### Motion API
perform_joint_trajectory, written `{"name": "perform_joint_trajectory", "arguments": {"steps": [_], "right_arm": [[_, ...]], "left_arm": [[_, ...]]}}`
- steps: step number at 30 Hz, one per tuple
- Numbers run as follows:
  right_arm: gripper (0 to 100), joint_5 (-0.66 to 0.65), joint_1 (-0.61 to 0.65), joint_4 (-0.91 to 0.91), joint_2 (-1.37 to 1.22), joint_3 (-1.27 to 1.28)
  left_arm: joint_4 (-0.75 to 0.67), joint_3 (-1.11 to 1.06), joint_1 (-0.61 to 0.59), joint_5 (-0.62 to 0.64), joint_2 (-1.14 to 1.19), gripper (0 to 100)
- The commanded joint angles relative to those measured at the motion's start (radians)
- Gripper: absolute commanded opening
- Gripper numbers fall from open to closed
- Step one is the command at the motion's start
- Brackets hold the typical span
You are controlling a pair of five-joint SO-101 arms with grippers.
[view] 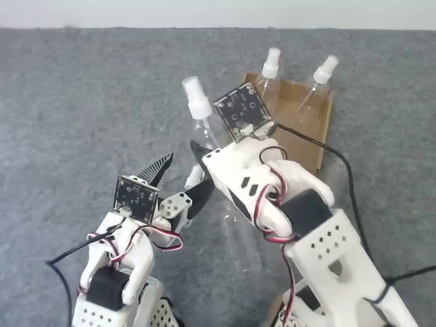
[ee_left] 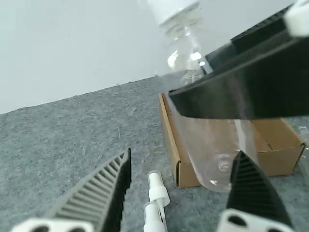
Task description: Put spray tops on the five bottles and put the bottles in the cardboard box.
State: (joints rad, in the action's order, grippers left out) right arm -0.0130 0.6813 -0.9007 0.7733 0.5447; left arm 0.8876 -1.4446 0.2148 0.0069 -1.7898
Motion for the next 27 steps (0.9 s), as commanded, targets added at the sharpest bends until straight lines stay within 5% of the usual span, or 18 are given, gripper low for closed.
{"name": "perform_joint_trajectory", "arguments": {"steps": [1, 10, 20, 27], "right_arm": [[0.6, 0.005, 0.005, -0.018, 0.074, -0.074], [0.6, 0.005, -0.120, 0.051, 0.067, -0.066], [0.6, 0.008, -0.303, 0.403, -0.090, 0.078], [0.6, 0.011, -0.348, 0.656, -0.262, 0.153]], "left_arm": [[-0.025, 0.004, -0.009, -0.009, 0.002, 30], [-0.023, 0.002, -0.018, -0.006, 0.000, 29], [-0.037, -0.019, -0.020, -0.009, -0.005, 0], [-0.057, -0.050, -0.021, -0.003, -0.005, 1]]}}
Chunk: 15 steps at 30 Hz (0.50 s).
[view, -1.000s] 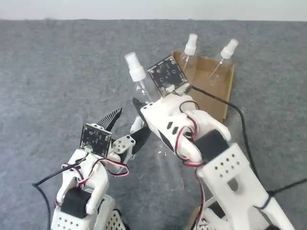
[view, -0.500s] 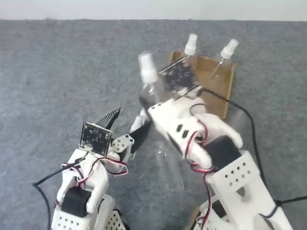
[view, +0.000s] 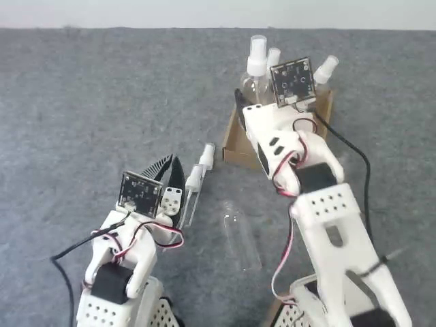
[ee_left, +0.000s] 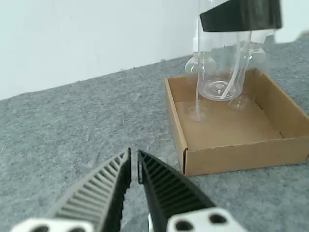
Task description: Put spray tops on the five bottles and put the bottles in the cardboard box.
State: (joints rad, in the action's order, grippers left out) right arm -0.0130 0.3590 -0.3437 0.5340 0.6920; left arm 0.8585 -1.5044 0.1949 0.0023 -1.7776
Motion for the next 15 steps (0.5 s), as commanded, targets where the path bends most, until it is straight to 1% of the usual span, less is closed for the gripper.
{"name": "perform_joint_trajectory", "arguments": {"steps": [1, 5, 7, 15], "right_arm": [[0.6, 0.011, -0.027, 0.131, -0.041, 0.021], [0.6, 0.012, -0.025, 0.297, -0.102, 0.106], [0.6, 0.012, -0.025, 0.352, -0.134, 0.133], [0.6, 0.012, -0.030, 0.486, -0.298, 0.144]], "left_arm": [[-0.028, 0.010, -0.002, 0.002, -0.017, 1], [-0.028, 0.008, 0.000, 0.002, -0.017, 1], [-0.025, 0.008, 0.000, 0.002, -0.017, 1], [-0.023, 0.004, 0.002, 0.002, -0.017, 1]]}}
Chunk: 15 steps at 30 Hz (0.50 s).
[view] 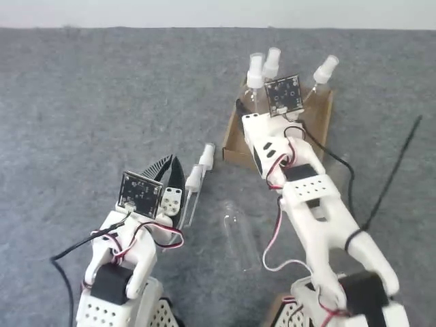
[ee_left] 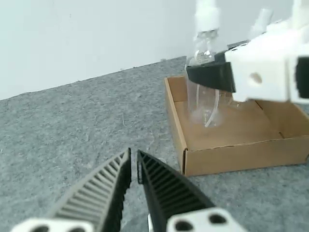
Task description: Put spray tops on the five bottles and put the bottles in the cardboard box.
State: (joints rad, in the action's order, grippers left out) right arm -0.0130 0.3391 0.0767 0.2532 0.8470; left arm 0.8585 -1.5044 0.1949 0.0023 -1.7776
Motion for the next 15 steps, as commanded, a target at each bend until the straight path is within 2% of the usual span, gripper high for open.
{"name": "perform_joint_trajectory", "arguments": {"steps": [1, 15], "right_arm": [[0.6, 0.012, -0.010, 0.091, -0.041, -0.011], [0.6, 0.008, -0.013, 0.286, -0.236, -0.011]], "left_arm": [[-0.028, -0.001, 0.002, 0.002, -0.017, 1], [-0.028, -0.007, 0.003, 0.002, -0.017, 1]]}}
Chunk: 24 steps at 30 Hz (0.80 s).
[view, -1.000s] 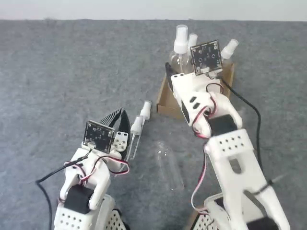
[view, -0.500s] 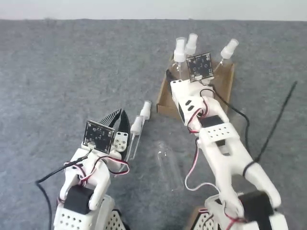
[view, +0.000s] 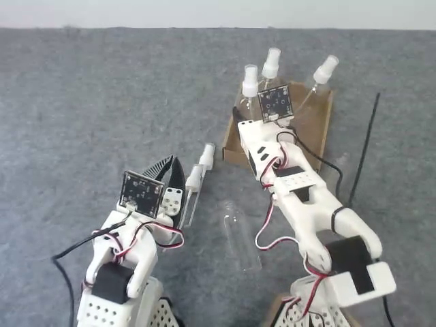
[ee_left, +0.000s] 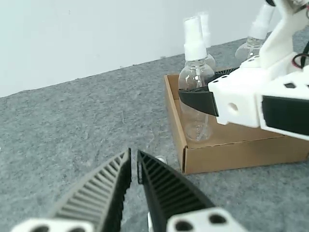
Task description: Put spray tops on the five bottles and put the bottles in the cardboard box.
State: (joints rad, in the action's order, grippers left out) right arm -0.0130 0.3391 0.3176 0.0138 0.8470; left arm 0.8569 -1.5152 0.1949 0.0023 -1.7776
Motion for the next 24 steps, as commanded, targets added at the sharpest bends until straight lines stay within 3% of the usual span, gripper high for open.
{"name": "perform_joint_trajectory", "arguments": {"steps": [1, 24], "right_arm": [[0.6, 0.008, -0.013, 0.050, -0.004, -0.011], [1.0, 0.006, -0.013, 0.056, -0.030, 0.006]], "left_arm": [[-0.026, 0.004, 0.003, 0.002, -0.017, 1], [-0.025, 0.004, 0.003, 0.002, -0.017, 1]]}}
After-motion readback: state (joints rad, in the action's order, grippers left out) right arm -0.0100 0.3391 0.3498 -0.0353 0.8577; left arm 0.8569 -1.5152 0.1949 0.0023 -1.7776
